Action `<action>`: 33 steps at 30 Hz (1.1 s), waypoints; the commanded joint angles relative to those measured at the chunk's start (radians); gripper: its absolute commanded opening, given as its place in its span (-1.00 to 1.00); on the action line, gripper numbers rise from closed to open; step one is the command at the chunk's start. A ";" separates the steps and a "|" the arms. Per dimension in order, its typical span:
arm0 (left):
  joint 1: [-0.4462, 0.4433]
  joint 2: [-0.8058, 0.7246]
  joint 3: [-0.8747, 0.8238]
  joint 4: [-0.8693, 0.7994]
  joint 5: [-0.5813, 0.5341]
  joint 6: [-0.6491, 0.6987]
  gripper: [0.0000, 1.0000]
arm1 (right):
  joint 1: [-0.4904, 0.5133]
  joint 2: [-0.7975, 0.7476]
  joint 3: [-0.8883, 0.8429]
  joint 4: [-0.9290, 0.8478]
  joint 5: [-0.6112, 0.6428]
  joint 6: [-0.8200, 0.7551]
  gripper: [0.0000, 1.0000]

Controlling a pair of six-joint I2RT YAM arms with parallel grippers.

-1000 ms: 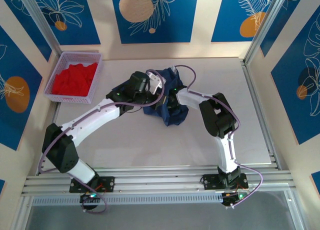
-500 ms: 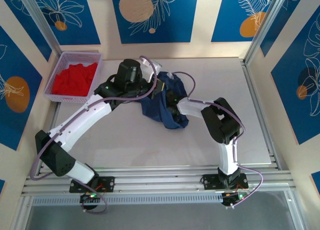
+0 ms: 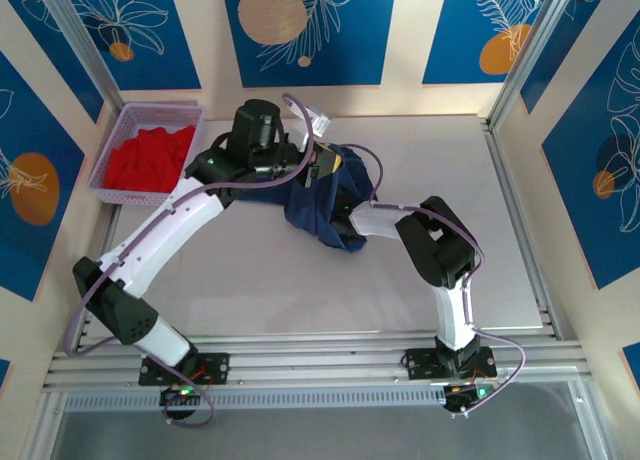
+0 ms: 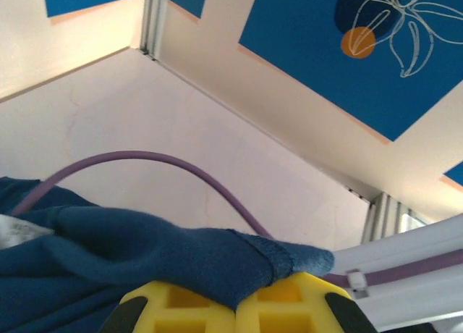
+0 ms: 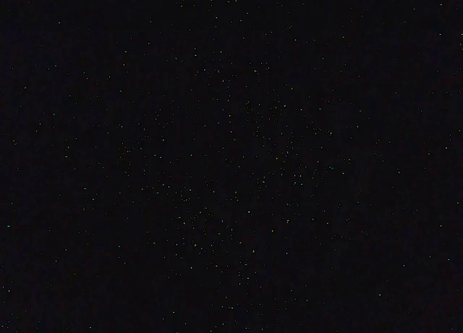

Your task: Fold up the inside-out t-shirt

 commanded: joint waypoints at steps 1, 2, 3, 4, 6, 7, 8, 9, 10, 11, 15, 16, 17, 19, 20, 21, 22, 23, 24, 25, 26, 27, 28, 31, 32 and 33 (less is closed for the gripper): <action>0.009 0.025 0.090 -0.015 0.120 -0.011 -1.00 | 0.005 0.055 0.072 0.002 0.058 -0.083 0.55; 0.008 0.029 0.102 -0.020 0.136 -0.011 -1.00 | 0.004 0.068 0.097 -0.014 0.066 -0.093 0.55; 0.008 0.032 0.113 -0.025 0.148 -0.011 -1.00 | 0.003 0.080 0.116 -0.026 0.073 -0.101 0.55; 0.007 0.034 0.121 -0.030 0.157 -0.010 -1.00 | 0.002 0.089 0.133 -0.043 0.082 -0.104 0.55; 0.005 0.036 0.139 -0.035 0.182 -0.008 -1.00 | -0.007 0.117 0.175 -0.083 0.092 -0.104 0.55; 0.004 0.037 0.146 -0.035 0.194 -0.008 -1.00 | -0.011 0.129 0.196 -0.102 0.099 -0.101 0.56; 0.002 0.040 0.158 -0.036 0.211 -0.008 -1.00 | -0.016 0.146 0.225 -0.131 0.103 -0.093 0.56; -0.002 0.046 0.176 -0.043 0.226 -0.006 -1.00 | -0.022 0.161 0.251 -0.160 0.106 -0.083 0.56; -0.008 0.053 0.195 -0.056 0.238 0.002 -1.00 | -0.027 0.174 0.277 -0.188 0.108 -0.073 0.57; -0.013 0.057 0.212 -0.068 0.244 0.013 -1.00 | -0.032 0.185 0.297 -0.207 0.106 -0.066 0.58; -0.024 0.057 0.257 -0.097 0.273 0.038 -1.00 | -0.051 0.206 0.355 -0.269 0.092 -0.033 0.61; -0.024 0.055 0.265 -0.101 0.279 0.043 -1.00 | -0.058 0.207 0.366 -0.285 0.081 -0.024 0.62; -0.024 0.048 0.270 -0.112 0.282 0.055 -1.00 | -0.065 0.204 0.372 -0.298 0.063 -0.013 0.64; -0.024 0.031 0.271 -0.129 0.260 0.078 -1.00 | -0.079 0.189 0.374 -0.309 0.034 0.004 0.67; -0.024 0.022 0.270 -0.139 0.251 0.091 -1.00 | -0.087 0.182 0.377 -0.316 0.017 0.013 0.68; -0.024 0.013 0.265 -0.147 0.245 0.104 -1.00 | -0.097 0.175 0.386 -0.331 -0.010 0.025 0.70; -0.024 0.005 0.258 -0.152 0.237 0.114 -1.00 | -0.105 0.170 0.393 -0.343 -0.031 0.038 0.71; -0.024 -0.002 0.249 -0.156 0.230 0.125 -1.00 | -0.116 0.163 0.400 -0.352 -0.065 0.053 0.74; -0.023 -0.008 0.241 -0.162 0.218 0.139 -1.00 | -0.128 0.155 0.404 -0.363 -0.110 0.071 0.76; -0.023 -0.014 0.232 -0.167 0.201 0.148 -1.00 | -0.140 0.143 0.404 -0.365 -0.155 0.086 0.81; -0.021 -0.017 0.223 -0.172 0.187 0.156 -1.00 | -0.148 0.131 0.401 -0.361 -0.182 0.096 0.86; -0.020 -0.019 0.215 -0.180 0.171 0.166 -1.00 | -0.153 0.121 0.402 -0.360 -0.201 0.101 0.88; -0.018 -0.019 0.209 -0.187 0.156 0.174 -1.00 | -0.158 0.107 0.405 -0.361 -0.220 0.101 0.90; -0.014 -0.014 0.196 -0.199 0.132 0.188 -1.00 | -0.169 0.079 0.414 -0.362 -0.261 0.106 0.92; -0.014 -0.012 0.194 -0.205 0.129 0.194 -1.00 | -0.174 0.070 0.415 -0.360 -0.281 0.111 0.92; -0.015 -0.010 0.190 -0.209 0.124 0.198 -1.00 | -0.179 0.061 0.412 -0.355 -0.299 0.118 0.93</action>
